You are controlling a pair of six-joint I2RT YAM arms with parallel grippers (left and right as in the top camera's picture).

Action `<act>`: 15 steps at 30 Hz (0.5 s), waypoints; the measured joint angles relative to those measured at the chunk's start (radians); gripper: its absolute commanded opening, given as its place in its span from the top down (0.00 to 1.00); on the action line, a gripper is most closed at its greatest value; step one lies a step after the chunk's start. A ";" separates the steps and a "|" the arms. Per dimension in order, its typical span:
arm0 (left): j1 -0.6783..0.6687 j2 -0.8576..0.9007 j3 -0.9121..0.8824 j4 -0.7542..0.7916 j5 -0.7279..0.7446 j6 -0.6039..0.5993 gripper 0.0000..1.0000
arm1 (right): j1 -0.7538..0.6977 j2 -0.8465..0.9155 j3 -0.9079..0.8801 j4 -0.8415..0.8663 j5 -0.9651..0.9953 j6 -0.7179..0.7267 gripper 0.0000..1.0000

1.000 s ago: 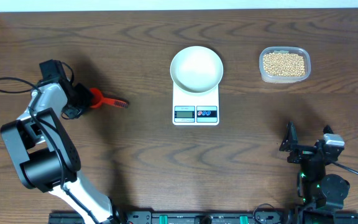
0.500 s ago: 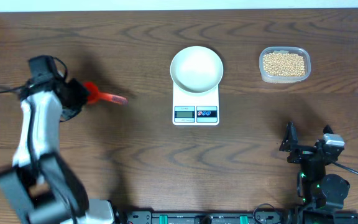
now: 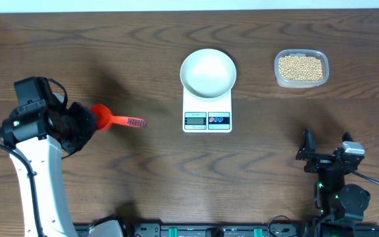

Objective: Scoop item into bowl and weigh 50g on scale
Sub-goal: 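Lift the red scoop with the left gripper and carry it toward the scale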

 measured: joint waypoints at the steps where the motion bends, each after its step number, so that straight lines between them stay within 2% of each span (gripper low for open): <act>1: 0.000 0.000 0.000 -0.016 0.007 0.000 0.93 | 0.000 0.000 0.000 0.001 0.000 0.000 0.01; 6: -0.012 0.000 0.000 -0.043 0.058 0.000 0.93 | 0.000 0.000 0.000 0.000 0.000 0.000 0.01; 15: -0.126 0.000 0.000 -0.033 0.091 0.000 0.93 | 0.000 0.000 0.000 0.010 0.026 0.000 0.01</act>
